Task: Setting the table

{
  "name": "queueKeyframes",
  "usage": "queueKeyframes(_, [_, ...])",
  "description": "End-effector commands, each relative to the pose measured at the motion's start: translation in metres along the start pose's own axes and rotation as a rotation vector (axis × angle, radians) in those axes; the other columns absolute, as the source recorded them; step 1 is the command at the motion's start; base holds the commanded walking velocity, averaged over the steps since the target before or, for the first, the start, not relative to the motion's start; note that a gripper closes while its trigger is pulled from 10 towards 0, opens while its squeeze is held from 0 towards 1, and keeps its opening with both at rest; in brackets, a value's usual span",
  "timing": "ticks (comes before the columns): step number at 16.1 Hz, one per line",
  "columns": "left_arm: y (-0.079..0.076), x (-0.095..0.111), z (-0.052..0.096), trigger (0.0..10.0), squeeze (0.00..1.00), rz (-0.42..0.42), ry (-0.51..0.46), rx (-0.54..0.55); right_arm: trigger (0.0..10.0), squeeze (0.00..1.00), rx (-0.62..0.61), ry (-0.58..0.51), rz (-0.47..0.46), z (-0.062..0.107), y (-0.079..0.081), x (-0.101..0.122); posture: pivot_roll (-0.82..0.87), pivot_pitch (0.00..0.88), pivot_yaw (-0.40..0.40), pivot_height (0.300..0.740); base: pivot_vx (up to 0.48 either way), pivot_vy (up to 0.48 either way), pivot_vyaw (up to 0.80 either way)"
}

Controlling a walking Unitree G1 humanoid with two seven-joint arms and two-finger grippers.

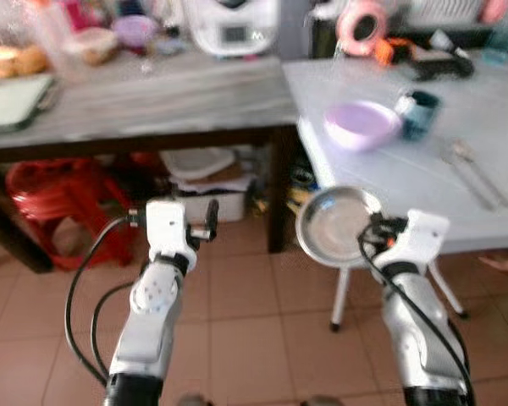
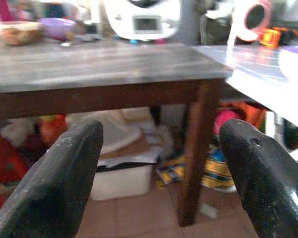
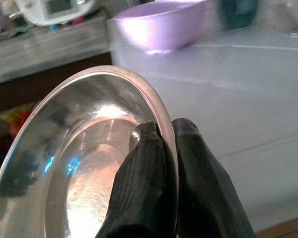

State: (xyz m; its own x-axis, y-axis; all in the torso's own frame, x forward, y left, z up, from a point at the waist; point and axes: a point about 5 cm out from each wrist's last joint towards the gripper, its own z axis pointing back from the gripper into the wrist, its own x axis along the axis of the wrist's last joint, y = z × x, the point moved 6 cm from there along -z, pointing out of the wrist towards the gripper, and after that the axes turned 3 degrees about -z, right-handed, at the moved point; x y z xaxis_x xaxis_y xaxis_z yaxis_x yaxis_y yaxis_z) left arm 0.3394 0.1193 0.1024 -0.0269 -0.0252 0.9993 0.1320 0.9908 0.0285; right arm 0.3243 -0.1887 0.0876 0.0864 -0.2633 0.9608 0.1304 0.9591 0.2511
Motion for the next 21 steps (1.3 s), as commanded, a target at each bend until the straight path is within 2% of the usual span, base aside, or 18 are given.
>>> queueKeyframes(1, [0.006, -0.005, 0.001, 10.0, 0.0, -0.001, 0.011, 0.012, 10.0, 0.0, 0.047, -0.03, 0.006, -0.002, 0.014, 0.007, -0.05, 0.0, 0.035, 0.74, 0.0, 0.439, 0.0])
queueKeyframes(6, [0.001, -0.001, -0.001, 10.0, 0.0, -0.001, -0.011, -0.02, 10.0, 0.0, 0.032, -0.041, 0.006, -0.001, 0.01, 0.009, -0.05, 0.0, 0.04, 0.74, 0.35, 0.197, 0.62])
queueKeyframes(9, [-0.002, 0.0, -0.001, 10.0, 0.0, -0.001, -0.016, -0.039, 10.0, 0.0, 0.049, -0.04, 0.015, -0.002, 0.015, 0.008, -0.05, 0.0, 0.037, 0.74, 0.48, 0.0, 0.0])
queueKeyframes(14, [-0.005, -0.001, 0.0, 10.0, 0.0, 0.016, -0.009, -0.042, 10.0, 0.0, 0.042, -0.04, 0.025, -0.003, 0.013, 0.009, -0.05, 0.0, 0.034, 0.74, 0.48, 0.0, 0.0])
queueKeyframes(18, [-0.006, 0.0, -0.004, 10.0, 0.0, 0.008, -0.016, -0.041, 10.0, 0.0, 0.055, -0.05, 0.034, -0.004, 0.017, 0.011, -0.06, 0.0, 0.039, 0.74, 0.48, 0.0, 0.0])
queueKeyframes(21, [-0.009, 0.003, -0.005, 10.0, 0.0, -0.005, -0.027, -0.057, 10.0, 0.0, 0.062, -0.055, 0.039, -0.003, 0.018, 0.011, -0.06, 0.0, 0.039, 0.74, 0.477, 0.0, 0.66])
